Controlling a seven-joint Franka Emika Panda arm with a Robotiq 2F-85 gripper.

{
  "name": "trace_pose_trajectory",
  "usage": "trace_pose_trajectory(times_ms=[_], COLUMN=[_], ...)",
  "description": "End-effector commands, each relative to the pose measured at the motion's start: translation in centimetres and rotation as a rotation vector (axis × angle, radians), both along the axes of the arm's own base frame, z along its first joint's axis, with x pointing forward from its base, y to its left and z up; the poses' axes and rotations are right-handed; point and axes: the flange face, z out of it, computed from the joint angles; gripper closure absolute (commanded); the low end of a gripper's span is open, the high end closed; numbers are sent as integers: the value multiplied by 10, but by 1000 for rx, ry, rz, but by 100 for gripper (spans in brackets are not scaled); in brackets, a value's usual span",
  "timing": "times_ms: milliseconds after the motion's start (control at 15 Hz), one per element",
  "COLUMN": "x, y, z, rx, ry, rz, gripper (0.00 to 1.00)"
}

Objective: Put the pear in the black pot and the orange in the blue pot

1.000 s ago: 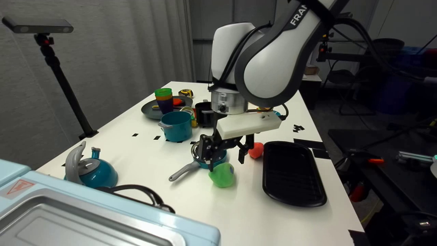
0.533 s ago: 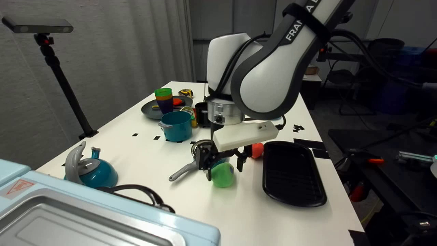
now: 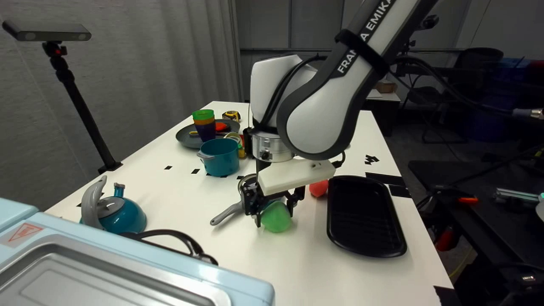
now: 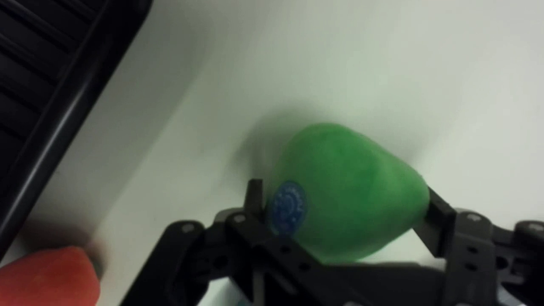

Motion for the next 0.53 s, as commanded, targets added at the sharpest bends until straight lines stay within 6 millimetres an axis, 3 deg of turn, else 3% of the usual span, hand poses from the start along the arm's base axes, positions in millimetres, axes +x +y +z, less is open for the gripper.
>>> trace_pose_trajectory(times_ms=[0,333,467], x=[11,0,-6], y=[-8,-13,-15], z=[2,27,42], rx=[-46,-94,-115], ry=[-21,19,36], rz=[15,43,66], gripper=[47,84,94])
